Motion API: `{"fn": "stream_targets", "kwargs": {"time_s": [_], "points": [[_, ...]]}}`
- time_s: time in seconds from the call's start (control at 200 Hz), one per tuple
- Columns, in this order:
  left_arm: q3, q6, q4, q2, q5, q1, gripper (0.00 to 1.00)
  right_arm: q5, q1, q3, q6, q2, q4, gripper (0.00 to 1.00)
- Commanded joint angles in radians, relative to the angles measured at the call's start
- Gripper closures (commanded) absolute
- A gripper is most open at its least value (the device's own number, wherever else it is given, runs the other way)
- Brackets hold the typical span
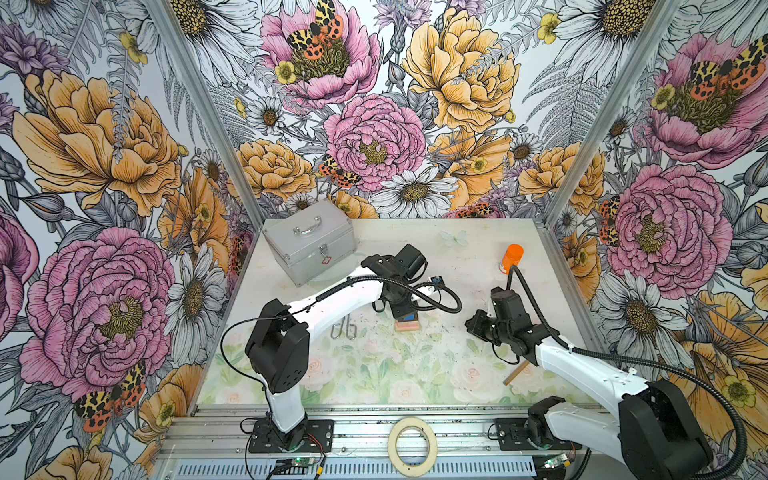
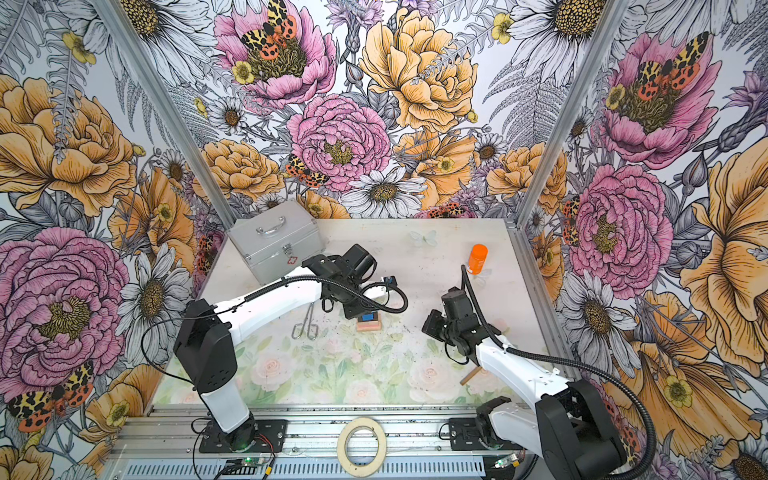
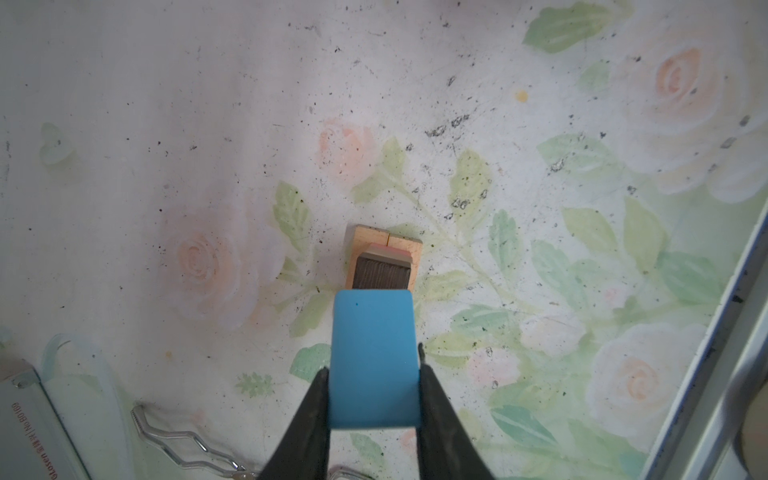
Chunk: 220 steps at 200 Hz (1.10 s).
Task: Build the wood block tower
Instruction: 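Hold the light blue block above the stack, aligning it with the left gripper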
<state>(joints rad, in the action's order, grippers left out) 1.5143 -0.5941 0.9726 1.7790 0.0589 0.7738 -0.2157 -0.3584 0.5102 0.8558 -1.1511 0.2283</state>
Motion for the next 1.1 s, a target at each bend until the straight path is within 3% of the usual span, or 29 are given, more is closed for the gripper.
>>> {"fn": "stream_targets", "kwargs": {"time_s": [0.0, 1.096], "points": [[0.027, 0.001, -0.002, 0.011, -0.017, -0.008, 0.96, -0.011, 0.006, -0.015, 0.014, -0.01, -0.035, 1.0], [0.036, 0.01, 0.014, 0.026, -0.028, -0.001, 0.84, -0.013, 0.006, -0.023, 0.021, -0.014, -0.046, 1.0]]}}
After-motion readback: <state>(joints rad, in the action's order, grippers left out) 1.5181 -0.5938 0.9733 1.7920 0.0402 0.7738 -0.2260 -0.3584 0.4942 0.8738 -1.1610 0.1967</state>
